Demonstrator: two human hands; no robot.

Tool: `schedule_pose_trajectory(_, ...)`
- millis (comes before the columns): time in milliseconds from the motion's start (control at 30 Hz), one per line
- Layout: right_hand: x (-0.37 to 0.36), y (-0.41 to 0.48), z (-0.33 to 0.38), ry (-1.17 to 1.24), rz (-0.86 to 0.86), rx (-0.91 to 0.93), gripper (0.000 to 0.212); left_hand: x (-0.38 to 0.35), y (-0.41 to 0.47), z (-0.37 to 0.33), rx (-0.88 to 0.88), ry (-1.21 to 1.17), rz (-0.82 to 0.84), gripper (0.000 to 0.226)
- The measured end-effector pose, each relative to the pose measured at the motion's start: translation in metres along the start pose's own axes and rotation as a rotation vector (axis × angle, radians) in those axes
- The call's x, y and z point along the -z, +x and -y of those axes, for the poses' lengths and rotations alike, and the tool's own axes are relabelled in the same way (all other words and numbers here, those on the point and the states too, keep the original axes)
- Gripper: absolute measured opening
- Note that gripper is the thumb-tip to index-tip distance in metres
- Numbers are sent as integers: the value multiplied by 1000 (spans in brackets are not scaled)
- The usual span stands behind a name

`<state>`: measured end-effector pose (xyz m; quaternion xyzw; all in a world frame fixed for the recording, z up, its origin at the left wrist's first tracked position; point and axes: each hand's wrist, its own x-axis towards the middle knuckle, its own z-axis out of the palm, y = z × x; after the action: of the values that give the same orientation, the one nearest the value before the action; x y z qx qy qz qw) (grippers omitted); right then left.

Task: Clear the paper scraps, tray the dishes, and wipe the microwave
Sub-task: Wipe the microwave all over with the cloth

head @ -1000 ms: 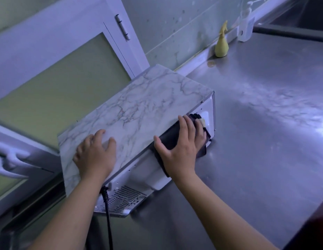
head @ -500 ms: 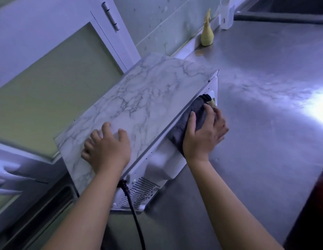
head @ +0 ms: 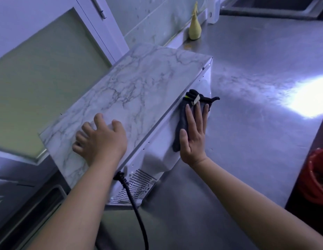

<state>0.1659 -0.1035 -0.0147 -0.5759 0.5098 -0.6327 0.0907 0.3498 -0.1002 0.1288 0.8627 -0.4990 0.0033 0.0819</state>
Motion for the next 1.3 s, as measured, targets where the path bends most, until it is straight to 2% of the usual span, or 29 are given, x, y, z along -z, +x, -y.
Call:
schedule_pose_trajectory(200,-8,-12,-35,36,-45,88,59,0,0,1,22,1,-9,52)
schedule_pose_trajectory(300,-12,-21,-50,54,-46,15,62,-1,2,1,37,2,-23,50)
schedule_pose_trajectory(467,-20,-42,-52,132,-36,-431,66,-1,1,-2,63,2,-35,49)
schedule_pose_trajectory(633,-20,-42,-34,253,-33,-671,69,1,0,-2,60,-1,-44,47)
schedule_pose_trajectory(800,-11,-31,7,529,-102,-1017,84,1,-1,-2,57,-11,-47,46)
schedule_pose_trajectory(900,7,-33,22,723,-61,-1339,68,2,-2,-3,60,-22,-46,47)
schedule_pose_trajectory(967,26,-42,28,911,44,-1693,32,3,-2,-3,63,-24,-42,48)
schedule_pose_trajectory(1033,50,-53,30,1042,63,-1898,38,4,-3,-4,62,-22,-42,48)
schedule_pose_trajectory(1100,75,-57,34,1021,-30,-1880,31,5,-3,-5,62,-25,-45,47)
schedule_pose_trajectory(1167,98,-49,38,915,-3,-1707,29,5,-3,-6,67,-26,-46,48)
schedule_pose_trajectory(1233,111,-30,39,884,-39,-1411,35,6,-3,-7,61,-17,-46,49)
schedule_pose_trajectory(1300,113,-6,43,862,-61,-1072,52,6,-4,-7,54,-11,-44,50)
